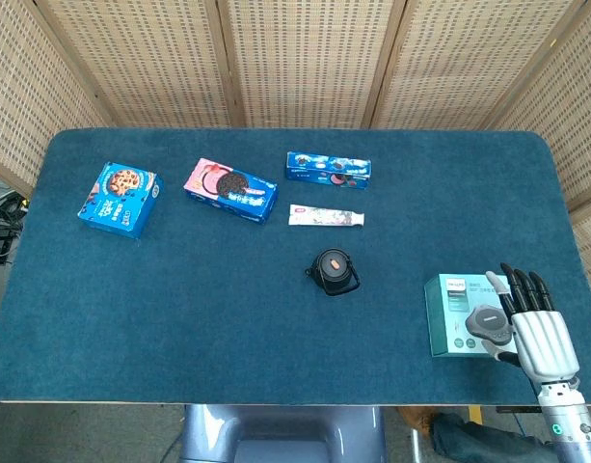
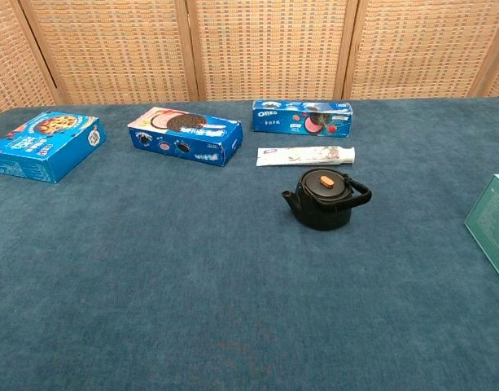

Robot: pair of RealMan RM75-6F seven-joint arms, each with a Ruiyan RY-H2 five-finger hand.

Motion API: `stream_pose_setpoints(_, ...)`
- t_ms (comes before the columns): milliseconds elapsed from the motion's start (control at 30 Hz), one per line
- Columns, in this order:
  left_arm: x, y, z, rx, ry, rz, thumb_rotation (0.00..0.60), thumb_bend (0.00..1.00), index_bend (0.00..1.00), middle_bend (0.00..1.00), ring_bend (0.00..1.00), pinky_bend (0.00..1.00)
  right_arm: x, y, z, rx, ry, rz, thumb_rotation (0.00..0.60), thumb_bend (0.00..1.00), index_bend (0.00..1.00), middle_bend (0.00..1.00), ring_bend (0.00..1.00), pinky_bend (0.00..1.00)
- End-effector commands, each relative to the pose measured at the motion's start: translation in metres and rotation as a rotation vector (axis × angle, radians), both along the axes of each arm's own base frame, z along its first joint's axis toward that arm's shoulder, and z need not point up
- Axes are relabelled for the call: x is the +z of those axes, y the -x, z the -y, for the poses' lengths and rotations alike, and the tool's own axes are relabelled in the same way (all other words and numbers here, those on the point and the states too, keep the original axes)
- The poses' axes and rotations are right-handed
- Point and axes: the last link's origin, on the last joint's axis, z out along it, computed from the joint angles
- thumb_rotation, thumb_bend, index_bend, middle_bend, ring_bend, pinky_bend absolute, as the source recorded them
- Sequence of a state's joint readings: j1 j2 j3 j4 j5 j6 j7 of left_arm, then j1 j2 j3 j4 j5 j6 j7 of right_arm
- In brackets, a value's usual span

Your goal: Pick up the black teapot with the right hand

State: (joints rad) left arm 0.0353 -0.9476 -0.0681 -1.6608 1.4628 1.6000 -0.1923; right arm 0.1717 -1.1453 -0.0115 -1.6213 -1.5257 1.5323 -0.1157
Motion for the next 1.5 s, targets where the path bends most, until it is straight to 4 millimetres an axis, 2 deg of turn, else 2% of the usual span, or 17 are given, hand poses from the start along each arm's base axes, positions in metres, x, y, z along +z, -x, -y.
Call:
stream_pose_setpoints(33, -0.001, 0.0, 0.0, -0.001, 0.003, -0.001, 0.6, 0.0, 0.0, 0.0, 0.0, 0.0, 0.0, -0.001, -0.001, 0.003, 0.001, 0.002, 0.6, 0.0, 0.0, 0.0, 0.0, 0.0)
stream_pose_setpoints(167, -0.001, 0.0, 0.0, 0.003, 0.003, 0.003, 0.6, 0.0, 0.0, 0.0, 0.0, 0.0, -0.004, -0.005, 0.0, 0.019, -0.018, 0.011, 0.6, 0.0, 0.0, 0.0, 0.0, 0.0)
stream_pose_setpoints(267, -0.001, 0.0, -0.001, 0.004, 0.003, 0.001, 0.6, 0.0, 0.0, 0.0, 0.0, 0.0, -0.009, -0.015, 0.009, 0.057, -0.066, -0.003, 0.6, 0.0, 0.0, 0.0, 0.0, 0.0)
stream_pose_setpoints(300, -0.001, 0.0, -0.001, 0.004, 0.003, -0.001, 0.6, 0.0, 0.0, 0.0, 0.0, 0.0, -0.01, -0.022, 0.014, 0.084, -0.084, -0.007, 0.6, 0.0, 0.0, 0.0, 0.0, 0.0)
stream_pose_setpoints(333, -0.001, 0.0, -0.003, 0.007, 0.004, 0.0, 0.6, 0.0, 0.0, 0.0, 0.0, 0.0, -0.014, -0.042, 0.027, 0.165, -0.125, -0.012, 0.6, 0.0, 0.0, 0.0, 0.0, 0.0)
stream_pose_setpoints(367, -0.001, 0.0, -0.004, 0.01, 0.004, 0.001, 0.6, 0.0, 0.0, 0.0, 0.0, 0.0, -0.017, -0.053, 0.035, 0.194, -0.156, -0.016, 0.6, 0.0, 0.0, 0.0, 0.0, 0.0)
stream_pose_setpoints(433, -0.001, 0.001, -0.006, 0.015, 0.004, 0.002, 0.6, 0.0, 0.0, 0.0, 0.0, 0.0, -0.021, -0.071, 0.047, 0.229, -0.204, -0.018, 0.6, 0.0, 0.01, 0.0, 0.0, 0.0)
stream_pose_setpoints(533, -0.001, 0.002, -0.007, 0.023, 0.005, 0.002, 0.6, 0.0, 0.0, 0.0, 0.0, 0.0, -0.034, -0.095, 0.061, 0.268, -0.292, 0.004, 0.6, 0.0, 0.08, 0.01, 0.01, 0.0)
stream_pose_setpoints(667, -0.001, 0.006, -0.01, 0.039, 0.01, 0.004, 0.6, 0.0, 0.0, 0.0, 0.0, 0.0, -0.055, -0.124, 0.08, 0.277, -0.409, 0.029, 0.6, 0.0, 0.2, 0.14, 0.11, 0.0)
stream_pose_setpoints(800, -0.001, 0.009, -0.014, 0.05, 0.013, 0.006, 0.6, 0.0, 0.0, 0.0, 0.0, 0.0, -0.075, -0.143, 0.095, 0.286, -0.453, 0.019, 0.6, 0.0, 0.26, 0.25, 0.21, 0.0)
stream_pose_setpoints(967, -0.002, 0.012, -0.017, 0.062, 0.02, 0.007, 0.6, 0.0, 0.0, 0.0, 0.0, 0.0, -0.101, -0.16, 0.106, 0.281, -0.488, 0.016, 0.6, 0.0, 0.31, 0.32, 0.29, 0.0)
stream_pose_setpoints(1167, -0.003, 0.014, -0.02, 0.072, 0.026, 0.008, 0.6, 0.0, 0.0, 0.0, 0.0, 0.0, -0.123, -0.17, 0.121, 0.257, -0.483, -0.009, 0.6, 0.0, 0.32, 0.36, 0.34, 0.0)
stream_pose_setpoints(1267, -0.005, 0.013, -0.021, 0.073, 0.034, 0.003, 0.6, 0.0, 0.0, 0.0, 0.0, 0.0, -0.134, -0.173, 0.127, 0.24, -0.477, -0.022, 0.6, 0.0, 0.33, 0.37, 0.34, 0.0)
stream_pose_setpoints(1500, -0.005, 0.012, -0.021, 0.073, 0.033, 0.0, 0.6, 0.0, 0.0, 0.0, 0.0, 0.0, -0.144, -0.169, 0.133, 0.199, -0.474, -0.059, 0.6, 0.0, 0.36, 0.4, 0.37, 0.0)
